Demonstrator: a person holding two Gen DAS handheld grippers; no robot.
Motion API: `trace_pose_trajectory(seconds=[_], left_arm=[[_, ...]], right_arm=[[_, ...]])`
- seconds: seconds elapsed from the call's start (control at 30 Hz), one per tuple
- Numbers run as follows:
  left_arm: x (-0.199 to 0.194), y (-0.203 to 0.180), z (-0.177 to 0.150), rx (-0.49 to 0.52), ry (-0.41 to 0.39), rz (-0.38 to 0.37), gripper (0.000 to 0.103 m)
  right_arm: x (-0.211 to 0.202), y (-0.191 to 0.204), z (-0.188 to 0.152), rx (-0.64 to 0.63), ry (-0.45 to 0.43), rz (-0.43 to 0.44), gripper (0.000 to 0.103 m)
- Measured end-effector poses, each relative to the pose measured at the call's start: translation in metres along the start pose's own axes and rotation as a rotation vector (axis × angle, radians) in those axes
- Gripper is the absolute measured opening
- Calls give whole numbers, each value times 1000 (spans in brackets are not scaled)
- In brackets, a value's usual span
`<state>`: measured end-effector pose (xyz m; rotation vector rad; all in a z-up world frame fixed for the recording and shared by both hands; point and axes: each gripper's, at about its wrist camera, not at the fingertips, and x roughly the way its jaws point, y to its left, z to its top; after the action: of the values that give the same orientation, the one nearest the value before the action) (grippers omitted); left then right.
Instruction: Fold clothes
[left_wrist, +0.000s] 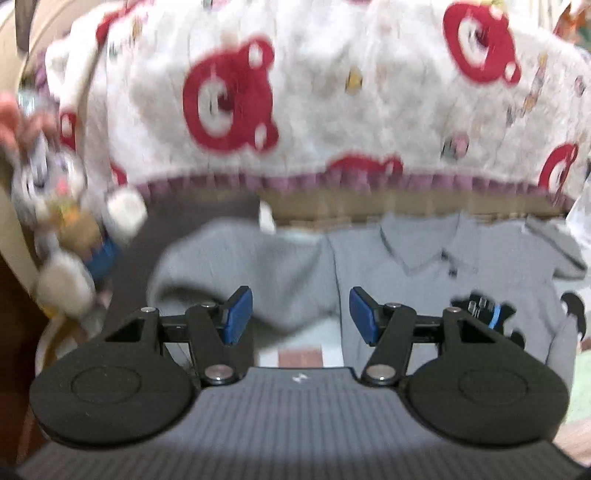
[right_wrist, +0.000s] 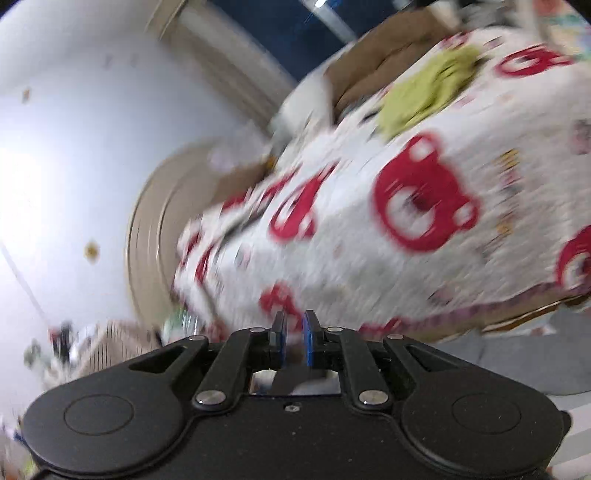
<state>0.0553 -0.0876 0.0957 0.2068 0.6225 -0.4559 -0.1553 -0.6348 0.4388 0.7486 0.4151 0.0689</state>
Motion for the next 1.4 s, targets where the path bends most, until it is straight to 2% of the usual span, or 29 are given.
trace_pose_trajectory(seconds=[0.03, 0.1, 0.13, 0.23, 0.37, 0.43, 0.5, 0.6, 0.67, 0.7, 0.83, 0.9, 0.97, 1.03, 1.07, 1.1, 1.17, 1.2, 1.27, 1.33, 1.37, 1.4], left_arm=[[-8, 2, 12, 12, -22, -5, 57], [10, -16, 9, 79, 28, -49, 58], [22, -26, 4, 117, 62, -74, 59], [58, -59, -10, 230, 162, -148, 60], [106, -102, -28, 380, 296, -248, 60], [130, -123, -37, 455, 363, -298, 60], [144, -140, -53, 456, 428, -340, 60], [164, -165, -80, 437, 525, -402, 60], [177, -181, -98, 424, 589, -443, 60], [178, -186, -105, 439, 616, -463, 60], [161, -193, -108, 509, 574, -468, 60], [149, -197, -107, 550, 529, -452, 60], [139, -202, -107, 611, 487, -410, 59], [128, -208, -109, 678, 478, -367, 58], [123, -212, -110, 718, 474, -356, 58], [119, -215, -112, 761, 469, -348, 58], [102, -224, -118, 916, 423, -340, 58], [93, -227, -120, 996, 394, -340, 58], [74, -223, -119, 1127, 354, -391, 59], [62, -211, -106, 1100, 352, -468, 59], [56, -204, -99, 1071, 354, -508, 60], [56, -196, -94, 1024, 351, -515, 61]], right_arm=[[-13, -20, 4, 19, -25, 3, 14], [-27, -68, -2, 10, -33, 7, 14], [-28, -85, -17, -32, -28, -41, 14], [6, -124, -91, -222, 93, -213, 14], [88, -168, -231, -388, 362, -267, 14], [131, -182, -293, -435, 487, -261, 14], [168, -184, -337, -490, 562, -242, 15], [216, -185, -390, -558, 659, -206, 33], [241, -186, -412, -560, 720, -186, 36], [252, -187, -422, -554, 751, -175, 43], [284, -183, -453, -631, 808, -181, 50], [294, -183, -463, -676, 815, -203, 65], [305, -186, -474, -745, 836, -228, 66], [309, -199, -481, -730, 927, -265, 61], [307, -203, -485, -733, 963, -293, 51], [297, -204, -489, -759, 982, -282, 47], [273, -206, -492, -754, 1024, -270, 34], [260, -208, -494, -741, 1039, -274, 33], [236, -220, -501, -709, 1087, -285, 31], [215, -237, -509, -649, 1113, -307, 31], [206, -246, -512, -606, 1107, -317, 31], [197, -250, -511, -552, 1070, -330, 31]])
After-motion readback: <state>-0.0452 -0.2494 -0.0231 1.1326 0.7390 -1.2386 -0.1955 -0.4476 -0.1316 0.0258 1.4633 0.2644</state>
